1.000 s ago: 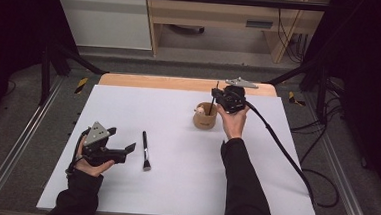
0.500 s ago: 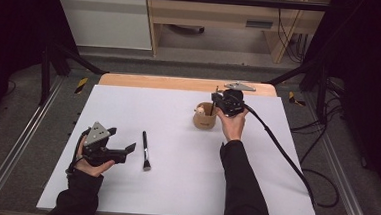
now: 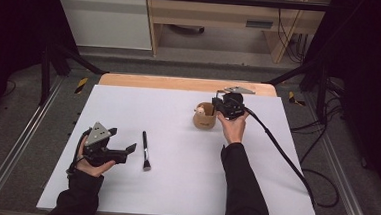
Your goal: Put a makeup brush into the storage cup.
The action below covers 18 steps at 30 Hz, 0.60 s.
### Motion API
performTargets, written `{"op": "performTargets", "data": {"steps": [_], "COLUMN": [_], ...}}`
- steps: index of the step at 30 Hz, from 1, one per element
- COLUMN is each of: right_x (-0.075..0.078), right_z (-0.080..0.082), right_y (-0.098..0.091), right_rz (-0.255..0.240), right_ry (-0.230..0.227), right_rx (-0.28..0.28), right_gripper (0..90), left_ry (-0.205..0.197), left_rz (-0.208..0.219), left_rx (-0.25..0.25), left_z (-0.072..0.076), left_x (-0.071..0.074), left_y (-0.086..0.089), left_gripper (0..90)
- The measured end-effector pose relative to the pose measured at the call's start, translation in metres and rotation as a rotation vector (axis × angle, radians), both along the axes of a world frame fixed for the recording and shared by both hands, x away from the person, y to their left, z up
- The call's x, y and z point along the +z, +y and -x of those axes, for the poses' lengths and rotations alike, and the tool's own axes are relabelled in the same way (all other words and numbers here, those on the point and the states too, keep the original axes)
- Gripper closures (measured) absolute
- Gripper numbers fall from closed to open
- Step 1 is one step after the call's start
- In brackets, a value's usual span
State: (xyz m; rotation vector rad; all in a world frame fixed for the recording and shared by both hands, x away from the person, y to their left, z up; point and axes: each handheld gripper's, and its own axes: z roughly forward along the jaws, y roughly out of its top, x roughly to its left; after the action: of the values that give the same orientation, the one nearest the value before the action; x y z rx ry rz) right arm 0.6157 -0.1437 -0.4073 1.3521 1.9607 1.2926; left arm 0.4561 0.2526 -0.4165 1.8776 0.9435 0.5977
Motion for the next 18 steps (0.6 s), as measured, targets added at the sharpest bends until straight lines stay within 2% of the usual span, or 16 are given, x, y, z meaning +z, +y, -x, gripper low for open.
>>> {"op": "performTargets", "data": {"steps": [9,15,18], "right_x": [0.000,0.005,0.009], "right_z": [0.002,0.011,0.020], "right_y": [-0.001,-0.007,-0.011], "right_rz": [0.000,-0.023,-0.035], "right_ry": [0.013,-0.003,-0.014], "right_rx": [0.009,0.026,0.051], "right_gripper": [81.0,76.7,71.3], "left_ry": [-0.001,0.001,0.002], "left_rz": [0.001,0.005,0.007], "left_rx": [0.000,0.002,0.003], "left_z": [0.000,0.000,0.000], "left_x": [0.000,0.001,0.001], "left_y": [0.000,0.000,0.001], "left_gripper": [9.3,9.3,9.2]}}
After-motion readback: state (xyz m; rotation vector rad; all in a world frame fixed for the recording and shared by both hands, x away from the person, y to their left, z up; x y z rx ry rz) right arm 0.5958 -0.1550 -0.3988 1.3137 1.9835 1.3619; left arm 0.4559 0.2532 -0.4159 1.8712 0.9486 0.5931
